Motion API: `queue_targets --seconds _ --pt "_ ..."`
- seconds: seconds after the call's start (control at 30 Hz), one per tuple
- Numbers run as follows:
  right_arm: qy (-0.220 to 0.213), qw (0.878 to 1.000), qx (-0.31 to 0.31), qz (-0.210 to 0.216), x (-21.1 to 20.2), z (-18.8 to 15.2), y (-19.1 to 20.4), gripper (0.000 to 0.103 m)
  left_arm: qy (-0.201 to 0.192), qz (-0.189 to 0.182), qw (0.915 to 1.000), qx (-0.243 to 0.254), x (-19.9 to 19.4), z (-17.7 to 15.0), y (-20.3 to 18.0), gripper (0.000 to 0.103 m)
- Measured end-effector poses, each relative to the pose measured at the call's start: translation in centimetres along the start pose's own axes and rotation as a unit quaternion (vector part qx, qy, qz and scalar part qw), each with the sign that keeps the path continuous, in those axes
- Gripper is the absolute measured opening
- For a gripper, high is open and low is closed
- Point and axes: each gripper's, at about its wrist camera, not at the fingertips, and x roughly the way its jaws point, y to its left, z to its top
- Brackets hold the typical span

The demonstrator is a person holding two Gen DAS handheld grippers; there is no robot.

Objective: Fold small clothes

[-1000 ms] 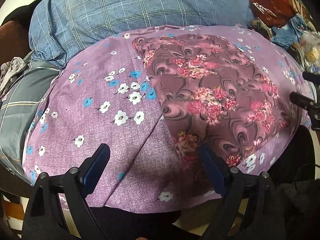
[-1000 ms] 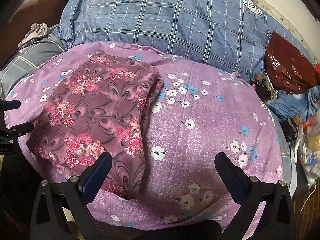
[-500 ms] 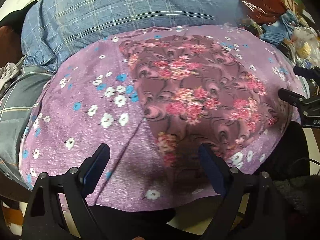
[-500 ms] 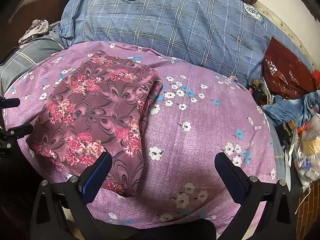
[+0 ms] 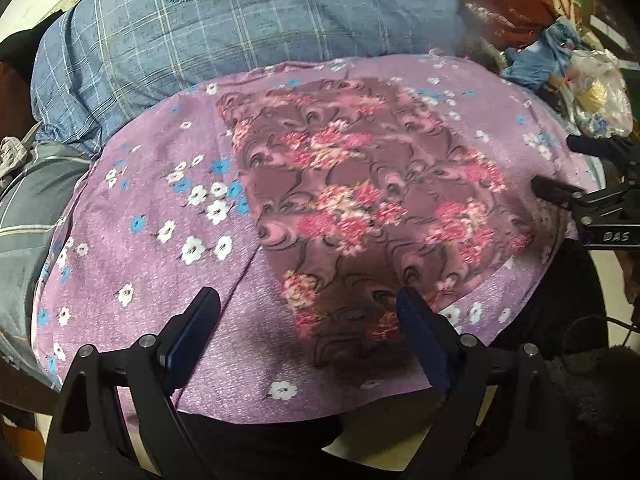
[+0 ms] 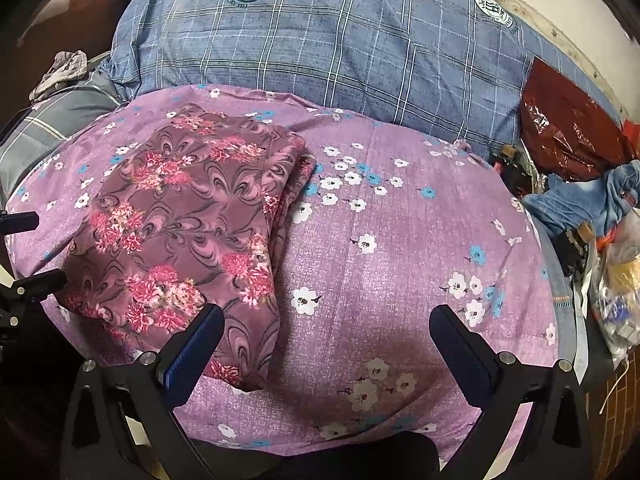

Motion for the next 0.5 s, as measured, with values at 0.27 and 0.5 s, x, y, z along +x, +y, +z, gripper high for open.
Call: queue_targets --seconds 0.27,0.5 --pt "0.002 1.0 0.006 0.001 0.1 -0.2 -0.3 0.103 -0.011 -0.025 0.9996 0.006 -0.8 0.8 -1.0 0.09" --pt "0.009 1.0 0.022 0.003 0.5 -0.3 -1.1 0.103 -0.001 -0.026 0.9996 0.005 -0.4 0.9 -1.4 0.09"
